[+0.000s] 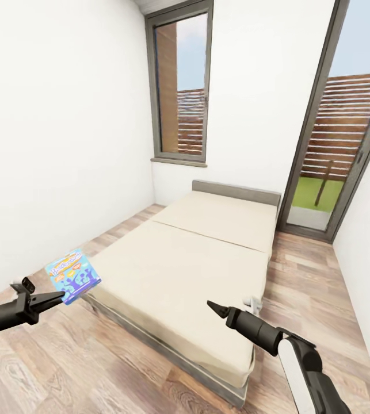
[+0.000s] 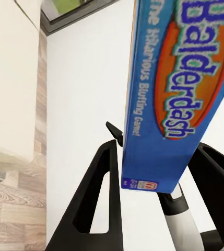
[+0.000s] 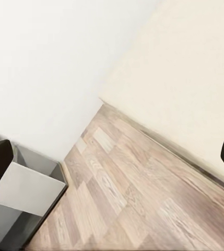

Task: Put all the toys in the child's room - the three board games (two on the bed and one on the table), the two jigsaw puzzles on the table, and the tennis ball on the table - inside the toy box on the table in the child's room.

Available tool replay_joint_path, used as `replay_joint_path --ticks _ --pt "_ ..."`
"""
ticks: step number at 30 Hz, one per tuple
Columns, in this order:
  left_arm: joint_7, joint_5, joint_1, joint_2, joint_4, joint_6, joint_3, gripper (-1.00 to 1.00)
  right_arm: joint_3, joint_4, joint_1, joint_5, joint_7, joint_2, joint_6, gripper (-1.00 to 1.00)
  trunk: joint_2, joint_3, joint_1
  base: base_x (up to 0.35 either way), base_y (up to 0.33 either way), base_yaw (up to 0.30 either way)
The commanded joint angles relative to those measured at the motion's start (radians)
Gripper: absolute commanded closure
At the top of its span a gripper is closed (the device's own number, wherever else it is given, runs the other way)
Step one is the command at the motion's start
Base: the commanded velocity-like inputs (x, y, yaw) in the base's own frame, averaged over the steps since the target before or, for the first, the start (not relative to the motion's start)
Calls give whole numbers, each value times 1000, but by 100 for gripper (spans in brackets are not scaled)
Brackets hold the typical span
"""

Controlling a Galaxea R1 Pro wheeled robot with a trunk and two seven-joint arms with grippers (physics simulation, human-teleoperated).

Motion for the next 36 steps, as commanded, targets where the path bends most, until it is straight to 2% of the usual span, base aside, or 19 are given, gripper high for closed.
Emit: replay_joint_path --ticks 1,19,27,33,36 --pt "-3 4 -1 0 0 10 0 100 0 0 -1 -2 2 1 7 -100 -1 -1 0 145 127 287" --pt "-2 5 0 0 0 9 0 100 4 2 -1 -1 1 5 7 -100 -1 -7 0 159 257 286" --pt "-2 6 0 0 0 5 0 100 6 2 -1 0 1 6 7 -100 -1 -11 0 54 291 287" --pt "-4 6 0 0 0 1 1 100 31 3 -1 1 -1 6 6 -100 -1 -13 0 7 72 287" --pt "-4 6 0 0 0 0 2 100 40 3 -2 1 -2 4 5 -100 20 -5 -11 1 9 287"
